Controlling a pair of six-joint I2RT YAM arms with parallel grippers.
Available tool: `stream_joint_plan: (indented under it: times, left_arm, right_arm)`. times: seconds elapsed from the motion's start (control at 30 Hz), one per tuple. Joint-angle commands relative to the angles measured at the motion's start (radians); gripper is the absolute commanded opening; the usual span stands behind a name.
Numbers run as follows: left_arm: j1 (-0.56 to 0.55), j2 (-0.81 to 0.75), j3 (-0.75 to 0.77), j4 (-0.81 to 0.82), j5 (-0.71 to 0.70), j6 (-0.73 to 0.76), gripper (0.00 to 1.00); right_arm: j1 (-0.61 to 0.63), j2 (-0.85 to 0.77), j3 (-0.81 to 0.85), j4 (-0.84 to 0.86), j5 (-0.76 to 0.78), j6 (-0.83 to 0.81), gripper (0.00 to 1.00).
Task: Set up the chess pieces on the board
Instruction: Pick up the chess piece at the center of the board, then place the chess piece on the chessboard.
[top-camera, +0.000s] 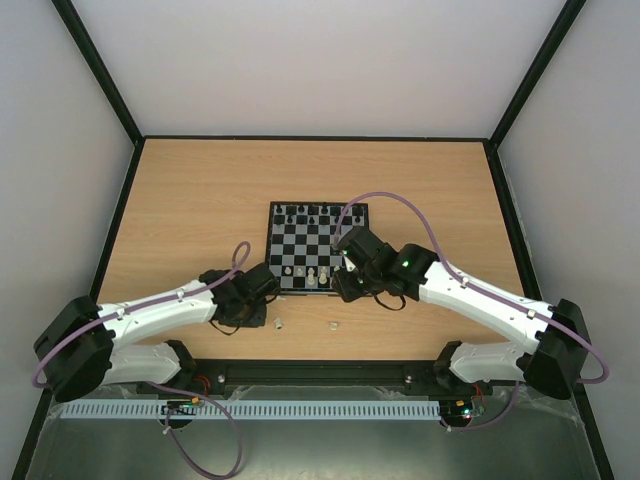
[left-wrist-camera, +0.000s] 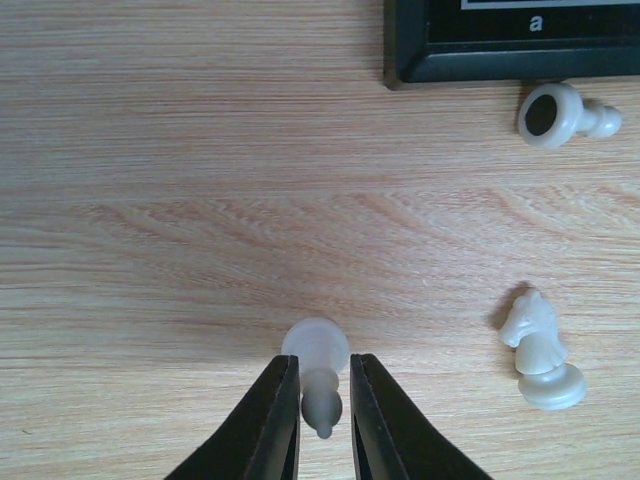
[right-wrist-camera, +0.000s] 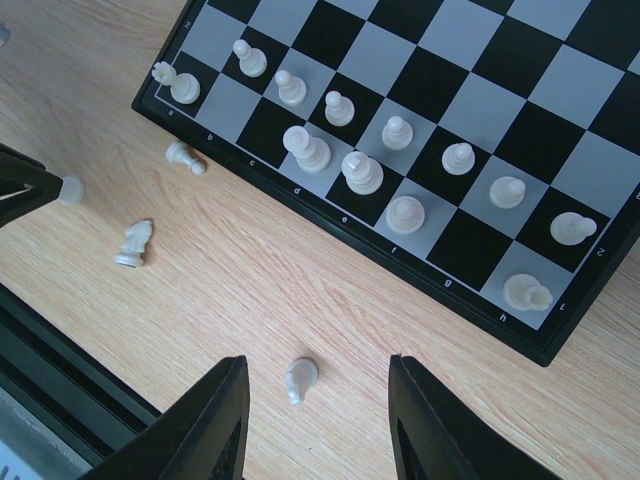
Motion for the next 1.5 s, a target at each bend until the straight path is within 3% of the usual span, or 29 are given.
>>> stream_joint_plan:
  times: [0.0,0.33,0.5,0.9,1.47]
  left_arm:
    - [0.005,-0.012,-0.021,-0.025,-0.002,-0.009,0.15]
    - [0.002,-0.014,0.015,-0.048,-0.004,0.004,0.08]
    - [0.002,0.034,0.177,-0.11,-0.046,0.057,0.07]
    - [0.002,0.323,0.534,-0.167,-0.059,0.222,0.09]
    - [0.0,0.537,0.636,-0.099,-0.052,0.287,0.09]
  right_arm:
    - [0.009,-0.017,-0.012,-0.025,0.007,-0.011,0.39]
    - [0.014,-0.023,-0.016,-0.026,0.015,-0.009,0.39]
    - [0.013,-0.028,-0.016,-0.024,0.012,-0.008,0.39]
    - [0.014,-0.029,-0.017,-0.024,0.017,-0.009,0.39]
    - [0.014,-0.028,-0.017,-0.018,0.004,-0.011,0.39]
